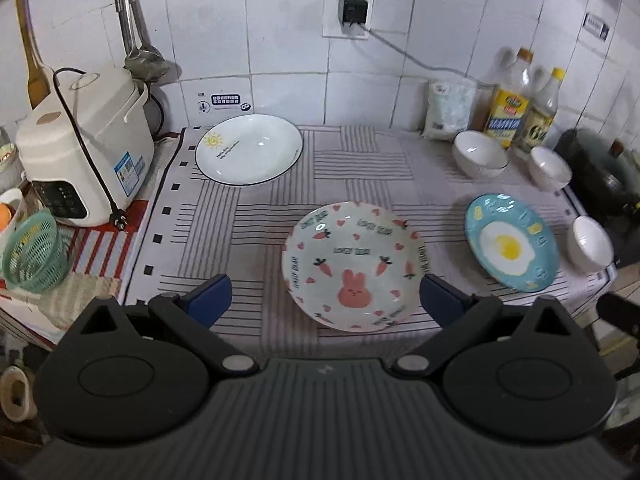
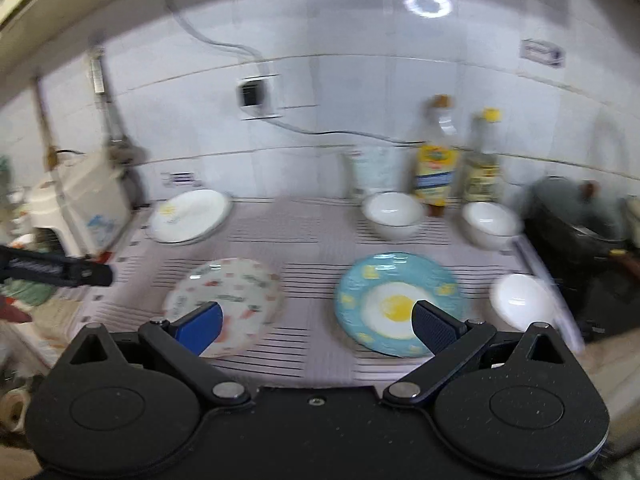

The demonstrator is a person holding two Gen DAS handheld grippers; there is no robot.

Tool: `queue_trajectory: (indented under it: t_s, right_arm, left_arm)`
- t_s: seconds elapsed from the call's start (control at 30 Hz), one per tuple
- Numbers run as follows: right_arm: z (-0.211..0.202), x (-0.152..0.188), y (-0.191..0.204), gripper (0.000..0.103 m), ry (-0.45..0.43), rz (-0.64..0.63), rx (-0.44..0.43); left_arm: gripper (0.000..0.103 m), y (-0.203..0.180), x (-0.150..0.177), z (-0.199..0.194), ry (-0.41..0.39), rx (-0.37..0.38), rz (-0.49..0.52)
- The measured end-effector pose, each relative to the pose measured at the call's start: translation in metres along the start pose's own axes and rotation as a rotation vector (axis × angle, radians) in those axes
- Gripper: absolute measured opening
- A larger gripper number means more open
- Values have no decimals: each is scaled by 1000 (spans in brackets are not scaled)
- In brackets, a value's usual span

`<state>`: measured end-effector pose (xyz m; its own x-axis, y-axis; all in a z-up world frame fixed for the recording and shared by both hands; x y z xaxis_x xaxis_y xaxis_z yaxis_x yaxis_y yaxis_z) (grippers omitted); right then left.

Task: Organize plates and bowls

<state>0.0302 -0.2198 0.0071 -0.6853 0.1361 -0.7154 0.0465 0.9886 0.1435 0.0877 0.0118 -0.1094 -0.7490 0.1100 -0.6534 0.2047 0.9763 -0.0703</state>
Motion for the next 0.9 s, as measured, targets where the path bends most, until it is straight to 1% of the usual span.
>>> queue_trajectory:
  t_s: [0.03,0.07,0.13,0.2,0.27,0.3,0.4,0.47,0.53,0.6,0.67,0.7,0.73,0.83,0.87,0.9]
  right_arm:
    - [10,2,4,102,6,1,-46]
    - [19,6,5,102,32,19,-69]
    - [40,9,9,102,46,25,-78]
    - [64,19,14,102,78,-21,-64]
    - [83,26,23,101,100,-52,-94]
    - [95,31,27,99,117,-52,-116]
    - [130,47,34,93,181,-18,-161]
    - [152,57,35,93,218,24,-170]
    - [168,65,35,93,213,50,-172]
    - [183,70,39,90,198,37,-177]
    - [197,76,42,90,192,20,-169]
    - [206,81,44,90,202,2,-163]
    - [212,85,47,90,208,-5,-167]
    - [217,90,48,87,214,33,-190]
    - [219,90,48,85,217,55,-203]
    - [221,91,48,81,220,73,-213]
  left_arm:
    - [101,3,0,7,9,-2,-1]
    - [101,5,-1,14,19,4,-2]
    - [101,11,0,31,35,9,-7]
    - [101,17,1,48,47,2,-7]
    - [101,23,4,69,72,-13,0]
    - [101,26,6,80,81,-19,8]
    - [101,34,12,112,119,-33,15]
    - [101,41,15,132,131,-44,18]
    - [101,48,17,150,135,-52,22]
    - [101,54,19,165,141,-74,37]
    - [100,59,22,179,155,-109,62]
    - [98,61,24,186,172,-132,78]
    - [96,62,26,192,183,-135,87]
    - [94,68,30,205,216,-127,61]
    - [92,70,30,208,220,-122,56]
    - [92,70,30,210,226,-110,52]
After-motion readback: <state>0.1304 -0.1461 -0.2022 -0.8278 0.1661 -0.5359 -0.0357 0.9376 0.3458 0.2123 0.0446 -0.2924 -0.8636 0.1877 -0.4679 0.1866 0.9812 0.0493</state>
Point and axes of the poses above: each gripper's, at about its wrist camera, not at the fingertips, and z roughly the way its jaws point, y to its left, x to its underside, the point moved 8 cm from there along z, roughly the way its jaws point, and after that the axes turned 2 degrees about x, right-handed, at the moved point
